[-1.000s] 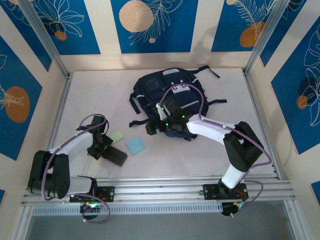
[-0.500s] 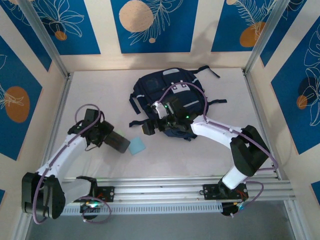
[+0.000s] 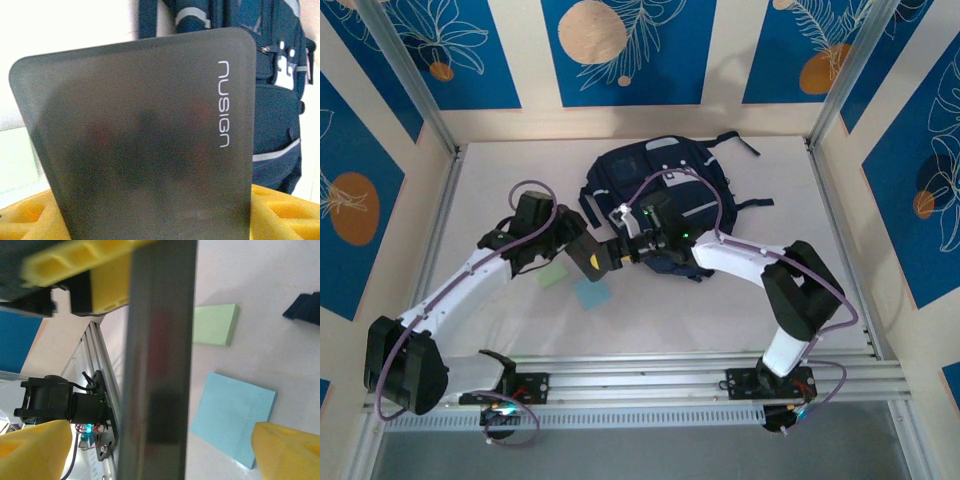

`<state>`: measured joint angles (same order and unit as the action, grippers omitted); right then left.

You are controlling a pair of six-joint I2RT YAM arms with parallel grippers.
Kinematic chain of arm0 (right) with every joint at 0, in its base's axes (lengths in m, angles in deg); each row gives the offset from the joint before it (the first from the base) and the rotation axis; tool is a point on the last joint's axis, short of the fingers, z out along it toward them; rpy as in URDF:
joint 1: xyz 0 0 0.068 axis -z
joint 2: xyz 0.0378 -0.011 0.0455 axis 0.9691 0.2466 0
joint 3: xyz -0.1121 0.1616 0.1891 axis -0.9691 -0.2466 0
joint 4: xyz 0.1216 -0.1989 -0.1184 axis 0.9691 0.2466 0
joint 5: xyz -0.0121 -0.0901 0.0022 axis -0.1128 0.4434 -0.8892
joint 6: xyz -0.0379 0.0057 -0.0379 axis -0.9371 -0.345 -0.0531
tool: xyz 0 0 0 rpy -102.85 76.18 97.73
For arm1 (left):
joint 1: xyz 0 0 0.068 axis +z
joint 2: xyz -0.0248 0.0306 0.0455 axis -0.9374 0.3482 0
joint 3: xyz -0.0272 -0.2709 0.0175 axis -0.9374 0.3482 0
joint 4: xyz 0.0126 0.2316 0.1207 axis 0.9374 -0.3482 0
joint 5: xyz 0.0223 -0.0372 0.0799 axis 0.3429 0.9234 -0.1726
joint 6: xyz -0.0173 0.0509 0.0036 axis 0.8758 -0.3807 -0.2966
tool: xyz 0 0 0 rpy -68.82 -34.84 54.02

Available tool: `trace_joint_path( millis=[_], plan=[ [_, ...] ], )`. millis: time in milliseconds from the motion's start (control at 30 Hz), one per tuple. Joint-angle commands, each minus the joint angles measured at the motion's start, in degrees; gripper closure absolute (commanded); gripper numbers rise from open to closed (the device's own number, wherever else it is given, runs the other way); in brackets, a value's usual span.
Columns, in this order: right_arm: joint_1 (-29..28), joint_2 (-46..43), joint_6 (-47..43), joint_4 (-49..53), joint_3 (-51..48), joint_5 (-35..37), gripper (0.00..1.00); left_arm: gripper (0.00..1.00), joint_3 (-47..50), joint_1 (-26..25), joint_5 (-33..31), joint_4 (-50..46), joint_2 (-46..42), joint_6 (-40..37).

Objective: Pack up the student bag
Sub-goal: Open the student bag at the center of the table.

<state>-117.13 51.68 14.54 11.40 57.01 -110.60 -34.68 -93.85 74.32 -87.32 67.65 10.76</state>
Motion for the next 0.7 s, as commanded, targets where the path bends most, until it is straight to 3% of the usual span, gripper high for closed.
trace_joint_path(
  millis=[0, 167, 233, 300, 433, 667],
  plan=[
    [-0.4, 0.7, 1.9, -2.6, 0.9, -3.1, 0.14, 0.41, -1.7, -1.5, 1.0, 2.5, 0.2, -1.1],
    [-0.4, 0.3, 2.5, -3.7, 0.3, -4.2, 0.49, 0.41, -1.6, -2.5, 0.9, 4.1, 1.4, -1.4],
    [-0.2, -0.2, 2.9, -4.4, -0.7, -4.6, 0.66, 0.37, -2.0, -2.7, 1.1, 4.3, 2.2, -2.0],
    [0.2, -0.6, 3.5, -5.2, -1.5, -5.0, 0.75, 0.31, -2.5, -2.7, 1.6, 4.6, 2.8, -3.0],
    [1.9, -2.0, 4.5, -6.2, -3.9, -5.7, 0.82, 0.00, -3.2, -2.7, 2.3, 7.5, 3.1, -6.6],
    [8.9, -8.2, 5.8, -3.8, -10.3, -3.0, 0.82, 0.00, -6.8, -4.2, -4.5, 8.6, 4.6, -18.2]
  ],
)
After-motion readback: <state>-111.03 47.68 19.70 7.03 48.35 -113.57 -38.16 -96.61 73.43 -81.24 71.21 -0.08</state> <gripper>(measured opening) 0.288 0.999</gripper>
